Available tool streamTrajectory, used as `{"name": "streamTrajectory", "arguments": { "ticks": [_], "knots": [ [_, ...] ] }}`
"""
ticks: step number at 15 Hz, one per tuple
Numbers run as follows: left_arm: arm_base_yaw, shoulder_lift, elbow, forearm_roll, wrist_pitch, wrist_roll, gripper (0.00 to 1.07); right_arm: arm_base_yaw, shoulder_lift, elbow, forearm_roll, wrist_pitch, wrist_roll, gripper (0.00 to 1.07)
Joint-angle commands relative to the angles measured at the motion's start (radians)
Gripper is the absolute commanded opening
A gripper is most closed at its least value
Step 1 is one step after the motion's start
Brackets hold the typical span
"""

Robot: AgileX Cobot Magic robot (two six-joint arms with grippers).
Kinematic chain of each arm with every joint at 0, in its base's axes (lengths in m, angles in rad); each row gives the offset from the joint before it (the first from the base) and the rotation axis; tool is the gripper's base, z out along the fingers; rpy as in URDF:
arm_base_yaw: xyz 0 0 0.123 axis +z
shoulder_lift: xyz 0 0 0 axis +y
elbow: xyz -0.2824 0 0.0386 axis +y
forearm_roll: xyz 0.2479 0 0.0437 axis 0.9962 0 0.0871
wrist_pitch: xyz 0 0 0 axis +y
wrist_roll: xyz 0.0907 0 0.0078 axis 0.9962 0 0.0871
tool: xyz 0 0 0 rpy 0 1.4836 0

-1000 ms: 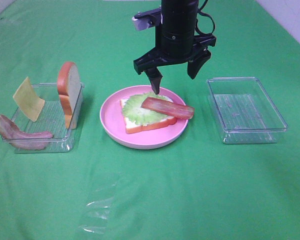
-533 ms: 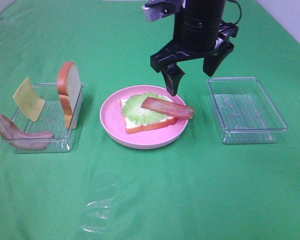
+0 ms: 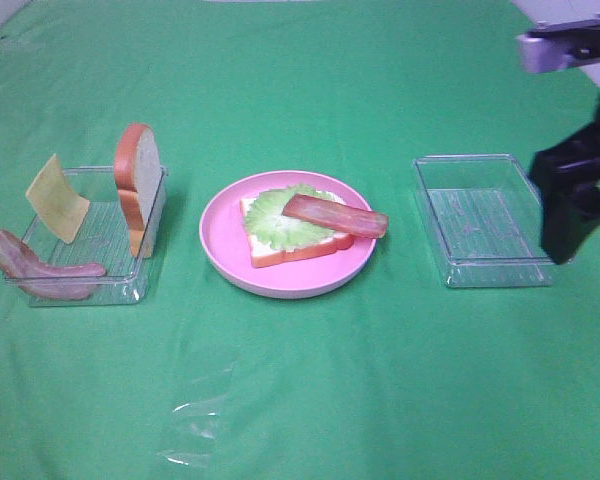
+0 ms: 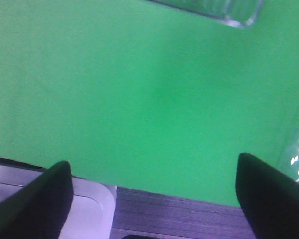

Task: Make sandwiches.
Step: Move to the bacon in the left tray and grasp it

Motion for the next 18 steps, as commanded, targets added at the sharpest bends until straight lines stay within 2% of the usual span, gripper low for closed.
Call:
{"name": "streamTrajectory", "arguments": {
  "ticks": [1,4,7,9,10,14,18],
  "knots": [
    [0.002,-0.013,0.001,-0.002,-0.006,-0.004,1.0,-0.146,-0.228,0.171,0.039,-0.007,0.004,0.85],
    [0.002,-0.013,0.001,-0.002,-0.006,-0.004,1.0,-0.163,-0.565,0.346,0.03,-0.068,-0.013,0.85],
    [0.002,-0.013,0.001,-0.002,-0.006,-0.004,1.0,-0.163,-0.896,0.455,0.008,-0.109,-0.027,0.85],
    [0.002,-0.013,0.001,-0.002,-0.006,-0.004,1.0,-0.163,-1.04,0.496,0.014,-0.089,-0.062,0.85],
    [0.002,-0.013,0.001,-0.002,-0.006,-0.004,1.0,-0.163,-1.208,0.567,0.049,-0.089,-0.103,0.85],
    [0.002,-0.013,0.001,-0.002,-0.006,-0.004,1.0,-0.163,-1.415,0.635,0.056,-0.111,-0.086,0.85],
    [0.002,-0.013,0.001,-0.002,-0.006,-0.004,1.0,-0.163,-1.447,0.635,0.053,-0.111,-0.083,0.85]
  ]
}}
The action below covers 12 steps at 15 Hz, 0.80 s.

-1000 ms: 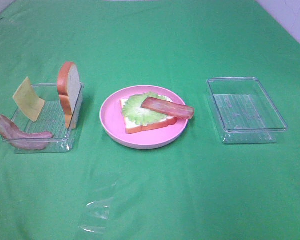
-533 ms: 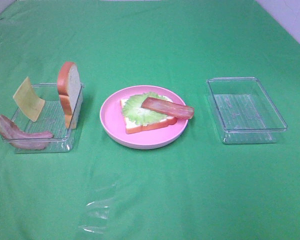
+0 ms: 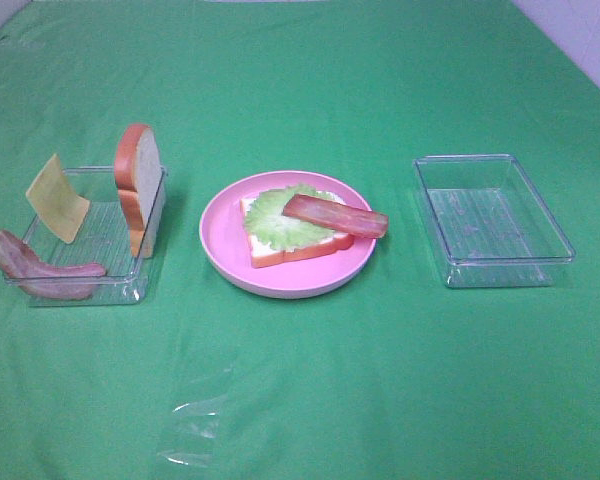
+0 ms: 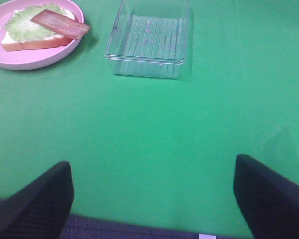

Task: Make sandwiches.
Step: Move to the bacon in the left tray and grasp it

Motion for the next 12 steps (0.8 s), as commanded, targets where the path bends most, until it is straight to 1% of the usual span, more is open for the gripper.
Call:
{"name": "streamTrajectory", "arguments": {
  "ticks": [1,12],
  "knots": [
    [0.002,-0.013,0.001,-0.002,-0.006,-0.004,1.0,-0.007,-0.034,0.005,-0.003,-0.007,0.002,0.85],
    [0.002,-0.013,0.001,-0.002,-0.006,-0.004,1.0,-0.007,-0.034,0.005,0.0,-0.007,0.002,0.85]
  ]
}}
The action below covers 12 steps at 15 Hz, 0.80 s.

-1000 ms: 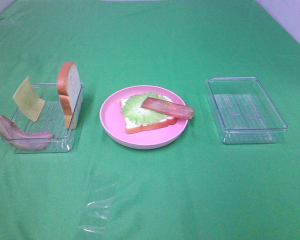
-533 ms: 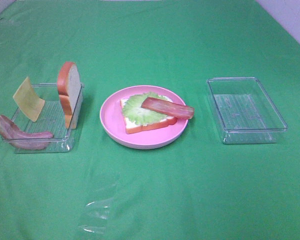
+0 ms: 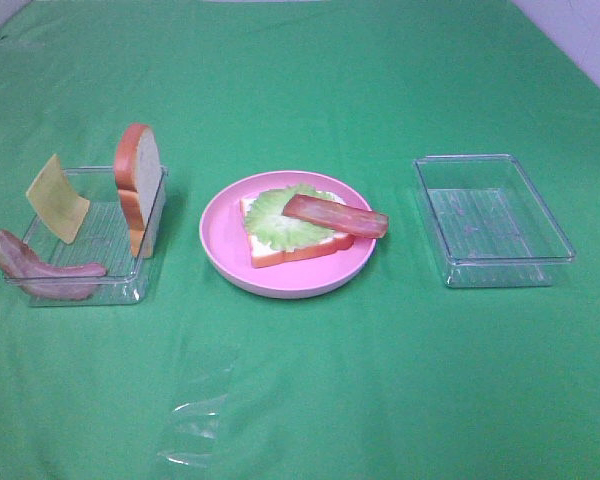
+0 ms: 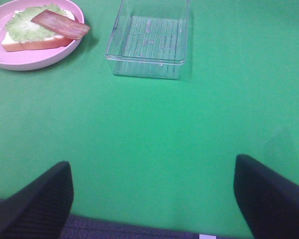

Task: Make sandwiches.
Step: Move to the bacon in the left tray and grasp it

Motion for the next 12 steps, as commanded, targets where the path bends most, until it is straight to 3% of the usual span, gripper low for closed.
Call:
{"name": "streamTrajectory", "arguments": {
  "ticks": [1,12],
  "knots": [
    [0.002,-0.013,0.001,-0.002,-0.006,-0.004,1.0,-0.007,-0.034,0.005,0.0,-0.006,0.002,0.85],
    [0.002,-0.013,0.001,-0.006,-0.006,-0.006,1.0,-0.007,-0.034,0.005,0.0,-0.006,0.002,0.85]
  ]
}}
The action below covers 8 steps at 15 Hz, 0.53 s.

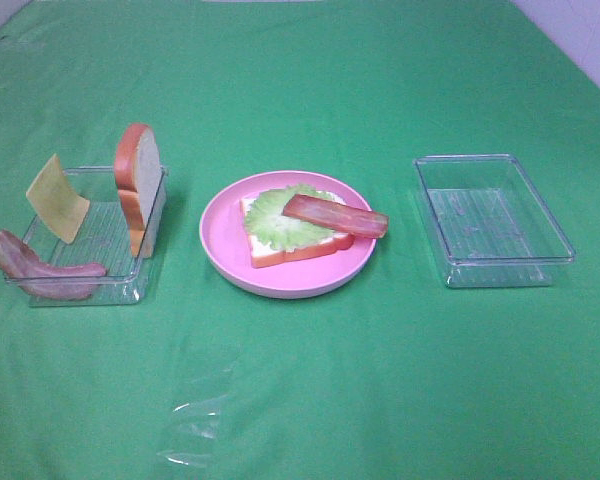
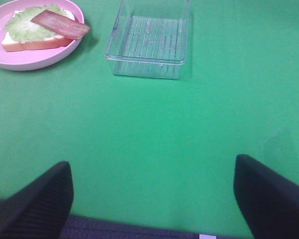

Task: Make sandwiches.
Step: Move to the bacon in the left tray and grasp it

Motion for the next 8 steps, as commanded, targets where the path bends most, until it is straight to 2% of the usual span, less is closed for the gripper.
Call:
{"name": "streamTrajectory", "arguments": {
  "ticks": [1,4,6,7,8],
  "knots": [
    [0.002,-0.008,0.0,-0.003,-0.009,-0.005,1.0,-0.007,-0.034,0.005,0.0,-0.006,0.002,0.85],
    [0.002,0.071,-0.021,-0.003,-0.042,-0.005,1.0,-0.007,-0.034,0.005,0.0,-0.006,0.002,0.85],
    [0.002,0.211,-0.046,-0.001,-0.127,-0.008,1.0,-0.007,-0.034,0.005,0.0,-0.006,0.002,0.85],
    [0.002,0.298,-0.055,0.0,-0.163,-0.022,1.0,-0.007,-0.034,0.005,0.0,-0.006,0.002,0.85],
    [0.002,0.529,-0.093,0.008,-0.212,-0.067,1.0,-0.007,-0.034,0.005,0.0,-0.006,0.002,0.85]
  ]
}}
